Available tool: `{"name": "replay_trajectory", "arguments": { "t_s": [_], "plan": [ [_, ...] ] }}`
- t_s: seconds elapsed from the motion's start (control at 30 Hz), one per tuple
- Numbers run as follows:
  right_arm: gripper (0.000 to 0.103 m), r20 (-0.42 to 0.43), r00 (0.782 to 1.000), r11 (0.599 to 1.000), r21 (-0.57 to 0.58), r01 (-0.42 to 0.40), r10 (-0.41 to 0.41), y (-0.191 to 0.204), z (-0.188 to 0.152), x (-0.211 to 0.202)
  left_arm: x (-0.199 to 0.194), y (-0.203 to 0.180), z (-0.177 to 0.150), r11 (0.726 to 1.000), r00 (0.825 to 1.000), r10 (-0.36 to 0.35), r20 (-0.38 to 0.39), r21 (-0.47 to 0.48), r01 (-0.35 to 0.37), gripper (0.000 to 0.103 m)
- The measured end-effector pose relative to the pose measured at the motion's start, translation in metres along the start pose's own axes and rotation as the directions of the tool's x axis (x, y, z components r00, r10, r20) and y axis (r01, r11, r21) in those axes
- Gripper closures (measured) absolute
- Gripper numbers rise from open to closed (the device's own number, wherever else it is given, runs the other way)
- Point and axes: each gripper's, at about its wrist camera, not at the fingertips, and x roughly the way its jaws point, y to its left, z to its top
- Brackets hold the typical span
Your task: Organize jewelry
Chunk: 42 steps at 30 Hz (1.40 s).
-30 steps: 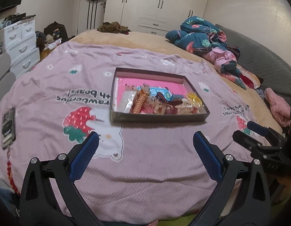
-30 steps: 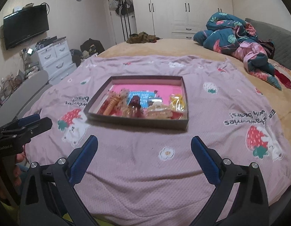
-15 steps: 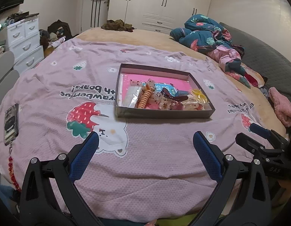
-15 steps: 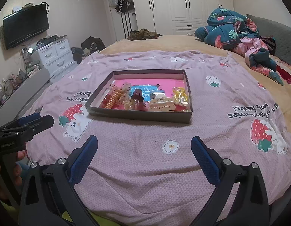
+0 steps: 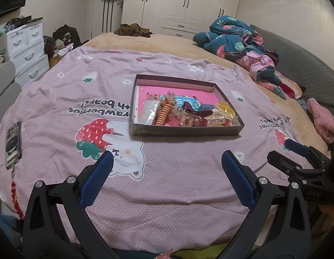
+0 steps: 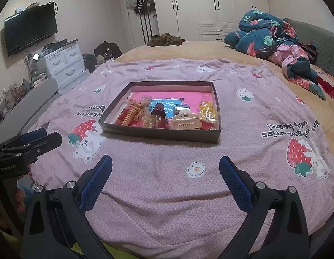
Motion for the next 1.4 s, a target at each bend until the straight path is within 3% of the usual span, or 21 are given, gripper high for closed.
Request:
{"name": "replay_trajectory", "arguments": {
  "t_s": [1.4],
  "plan": [
    [0.004,0.004,1.000,1.000,0.000,0.004,-0.004,0.0000,0.0001,-0.0022,0.0022,0.0023,0.0024,1.000,1.000,0.025,-0.010,0.000,-0.025,0.009]
  ]
}}
